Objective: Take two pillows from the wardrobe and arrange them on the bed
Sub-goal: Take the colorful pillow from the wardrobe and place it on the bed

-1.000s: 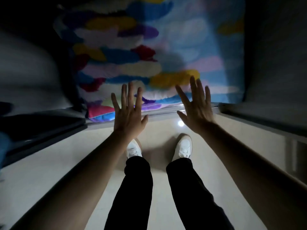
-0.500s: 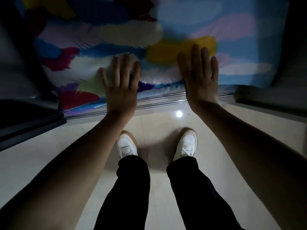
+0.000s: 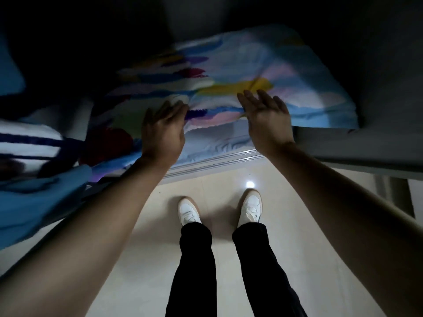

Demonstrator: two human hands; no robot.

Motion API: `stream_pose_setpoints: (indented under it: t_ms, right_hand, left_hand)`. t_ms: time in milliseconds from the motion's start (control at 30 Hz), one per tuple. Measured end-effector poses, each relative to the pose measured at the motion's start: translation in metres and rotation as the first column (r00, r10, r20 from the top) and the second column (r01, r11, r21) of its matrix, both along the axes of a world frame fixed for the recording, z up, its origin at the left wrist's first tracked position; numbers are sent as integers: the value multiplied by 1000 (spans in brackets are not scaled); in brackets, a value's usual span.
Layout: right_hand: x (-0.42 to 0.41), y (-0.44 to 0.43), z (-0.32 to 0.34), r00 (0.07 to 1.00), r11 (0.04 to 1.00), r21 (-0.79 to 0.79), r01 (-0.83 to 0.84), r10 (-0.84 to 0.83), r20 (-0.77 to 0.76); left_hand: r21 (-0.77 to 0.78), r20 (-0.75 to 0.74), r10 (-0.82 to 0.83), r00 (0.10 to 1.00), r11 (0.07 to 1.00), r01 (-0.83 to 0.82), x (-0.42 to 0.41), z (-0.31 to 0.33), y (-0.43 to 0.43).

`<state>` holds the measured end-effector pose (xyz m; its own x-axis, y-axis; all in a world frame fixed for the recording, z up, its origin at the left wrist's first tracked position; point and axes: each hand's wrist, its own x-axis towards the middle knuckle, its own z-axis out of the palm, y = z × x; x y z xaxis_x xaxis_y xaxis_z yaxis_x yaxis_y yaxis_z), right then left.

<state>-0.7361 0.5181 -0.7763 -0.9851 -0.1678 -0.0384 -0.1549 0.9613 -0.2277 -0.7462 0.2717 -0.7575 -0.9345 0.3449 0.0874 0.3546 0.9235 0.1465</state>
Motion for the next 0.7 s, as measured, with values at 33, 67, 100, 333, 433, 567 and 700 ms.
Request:
stream_pose_setpoints:
  t_ms: [33, 67, 100, 333, 433, 567, 700]
  right_hand:
    - [3, 1, 13, 1000, 1000, -12, -2, 2, -17]
    - [7, 1, 24, 1000, 1000, -28, -10, 10, -3]
    - [14, 1, 33, 999, 999, -48, -21, 23, 36]
    - [23, -20, 28, 962, 994, 50, -99, 83, 259]
    - [28, -28, 26, 946, 1000, 16, -9, 4, 323]
    - [58, -32, 41, 971, 998, -60, -23, 36, 238]
    - [93, -41, 78, 973, 997, -83, 4, 15, 229]
  left_hand:
    - [43, 0, -20, 1000, 999, 20, 0, 15, -1]
    - [79, 9, -39, 999, 996, 38, 1, 28, -2]
    - [105, 21, -55, 998, 993, 53, 6, 37, -5]
    - [96, 185, -37, 982, 995, 19, 43, 39, -33]
    - [45, 219, -52, 974, 998, 43, 52, 27, -35]
    - [-187, 348, -33, 937, 977, 104, 82, 32, -26]
    - [-319, 369, 80, 926, 947, 45, 107, 54, -12]
